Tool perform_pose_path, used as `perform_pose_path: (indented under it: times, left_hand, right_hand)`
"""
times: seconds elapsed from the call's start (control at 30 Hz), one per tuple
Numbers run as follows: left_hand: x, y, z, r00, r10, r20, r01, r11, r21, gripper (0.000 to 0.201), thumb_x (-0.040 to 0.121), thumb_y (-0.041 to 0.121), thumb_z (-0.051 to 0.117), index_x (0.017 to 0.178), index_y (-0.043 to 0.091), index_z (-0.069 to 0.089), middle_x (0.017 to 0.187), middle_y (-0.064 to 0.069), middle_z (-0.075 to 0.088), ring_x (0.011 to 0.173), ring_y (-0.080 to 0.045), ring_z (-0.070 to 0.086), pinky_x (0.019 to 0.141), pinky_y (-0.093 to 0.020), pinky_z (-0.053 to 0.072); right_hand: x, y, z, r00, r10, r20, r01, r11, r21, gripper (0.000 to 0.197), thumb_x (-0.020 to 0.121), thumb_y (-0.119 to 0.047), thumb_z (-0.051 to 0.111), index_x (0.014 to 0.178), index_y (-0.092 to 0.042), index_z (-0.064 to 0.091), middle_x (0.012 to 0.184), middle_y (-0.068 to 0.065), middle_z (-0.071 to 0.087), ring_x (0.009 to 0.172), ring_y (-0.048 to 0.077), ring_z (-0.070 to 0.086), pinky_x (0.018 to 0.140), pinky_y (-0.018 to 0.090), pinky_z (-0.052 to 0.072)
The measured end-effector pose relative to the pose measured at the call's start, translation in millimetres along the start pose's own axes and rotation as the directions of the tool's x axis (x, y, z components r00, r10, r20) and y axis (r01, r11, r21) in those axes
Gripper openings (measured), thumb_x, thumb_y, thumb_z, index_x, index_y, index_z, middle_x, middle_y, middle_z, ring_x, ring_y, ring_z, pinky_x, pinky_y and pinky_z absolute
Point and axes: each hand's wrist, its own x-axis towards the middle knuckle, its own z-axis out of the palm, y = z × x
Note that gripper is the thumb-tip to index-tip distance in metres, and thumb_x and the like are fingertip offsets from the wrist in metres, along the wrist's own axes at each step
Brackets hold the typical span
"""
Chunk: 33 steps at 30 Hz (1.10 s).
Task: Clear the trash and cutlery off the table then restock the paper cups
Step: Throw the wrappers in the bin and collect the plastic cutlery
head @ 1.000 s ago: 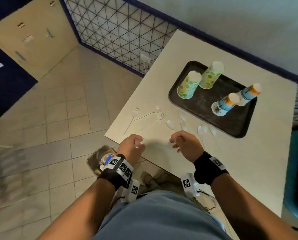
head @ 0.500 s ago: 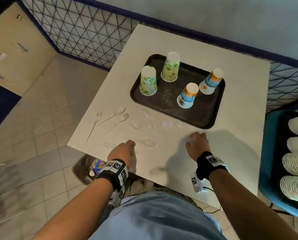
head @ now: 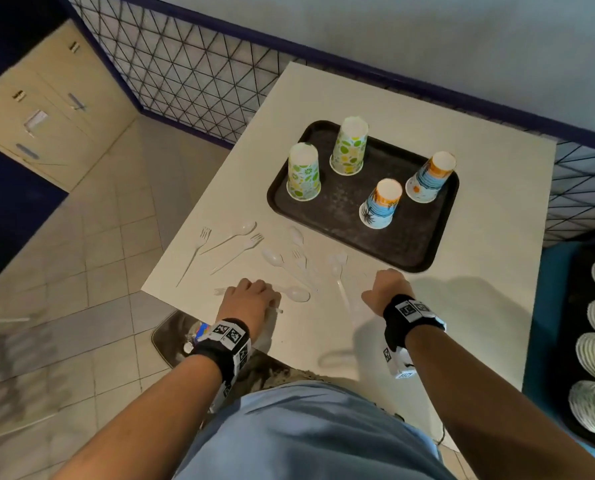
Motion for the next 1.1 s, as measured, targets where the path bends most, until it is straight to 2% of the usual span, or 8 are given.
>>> perform_pose_path:
  times: [0.13,0.27,0.4,0.6,0.77,0.87,1.03,1.1]
  left_hand:
    - [0,4,-6,0.997,0.074,0.006,-0.074,0.997,-0.001,0.024,0.1,0.026,0.052,0.119,0.032,0.064,0.115,0.005,0.068,0.114,-0.026,0.055,0.088,-0.037,0.037]
    - [-5,3,-12,0.97,0.197,-0.139,-0.212,0.972,-0.101,0.032,0.088,0.02,0.074,0.111,0.042,0.075,0.09,0.004,0.07,0.085,-0.03,0.061,0.07,-0.036,0.047]
    - [-13,8,-21,0.953,0.146,-0.266,-0.203,0.958,-0.202,0.028,0.081,0.017,0.083,0.098,0.038,0.081,0.078,-0.002,0.058,0.073,-0.029,0.057,0.059,-0.036,0.05]
    - [-37,18,-27,0.995,-0.051,-0.08,0.012,0.905,-0.426,0.025,0.101,0.033,0.057,0.122,0.03,0.07,0.103,0.002,0.074,0.093,-0.021,0.069,0.08,-0.032,0.053]
    - [-45,23,-36,0.952,-0.302,0.058,0.289,0.815,-0.501,0.033,0.091,0.056,0.062,0.09,0.025,0.072,0.08,0.007,0.075,0.079,-0.013,0.07,0.078,-0.028,0.057]
    - [-42,13,-36,0.905,-0.406,0.13,0.409,0.742,-0.531,0.02,0.089,0.044,0.068,0.086,0.024,0.064,0.063,0.004,0.073,0.063,-0.01,0.071,0.075,-0.034,0.061]
    - [-40,-7,-35,0.825,-0.482,0.296,0.553,0.577,-0.601,0.053,0.088,0.014,0.067,0.137,0.017,0.049,0.074,-0.003,0.078,0.058,-0.008,0.073,0.059,-0.023,0.057]
    - [-40,-14,-32,0.808,-0.489,0.329,0.581,0.563,-0.588,0.029,0.093,0.012,0.057,0.12,0.011,0.064,0.078,-0.005,0.079,0.066,-0.015,0.076,0.069,-0.033,0.063]
  right_hand:
    - [2,4,0,1.0,0.03,-0.001,-0.029,0.988,0.149,0.075,0.084,-0.021,0.075,0.146,-0.001,0.037,0.142,0.018,0.056,0.131,0.035,0.055,0.104,0.036,0.047]
    - [0,12,10,0.993,-0.028,-0.113,0.05,0.979,0.198,0.025,0.088,-0.009,0.063,0.108,0.006,0.059,0.113,0.027,0.063,0.107,0.042,0.063,0.077,0.031,0.043]
    - [-7,9,22,0.963,-0.104,-0.248,0.177,0.939,0.295,0.023,0.092,-0.011,0.051,0.092,0.011,0.059,0.094,0.031,0.058,0.087,0.046,0.06,0.072,0.033,0.033]
    - [-18,-19,23,0.987,-0.145,-0.066,0.157,0.953,0.258,0.042,0.093,-0.041,0.061,0.118,-0.008,0.056,0.118,0.012,0.052,0.101,0.034,0.061,0.089,0.037,0.049]
    - [-18,-30,28,0.985,-0.17,-0.023,0.171,0.976,0.133,0.051,0.093,-0.041,0.065,0.129,-0.01,0.045,0.128,0.01,0.045,0.108,0.034,0.063,0.091,0.039,0.051]
    - [-15,-33,29,0.981,-0.196,-0.015,0.196,0.977,0.082,0.04,0.098,-0.035,0.059,0.127,-0.01,0.048,0.127,0.011,0.047,0.108,0.034,0.064,0.093,0.041,0.052]
    - [-15,-32,26,0.981,-0.194,0.007,0.193,0.98,0.051,0.031,0.092,-0.026,0.058,0.118,-0.01,0.05,0.117,0.012,0.055,0.106,0.036,0.063,0.089,0.041,0.053]
    - [-15,-31,25,0.984,-0.176,0.024,0.174,0.982,0.066,0.033,0.09,-0.024,0.057,0.118,-0.01,0.05,0.115,0.012,0.056,0.105,0.037,0.063,0.089,0.041,0.054]
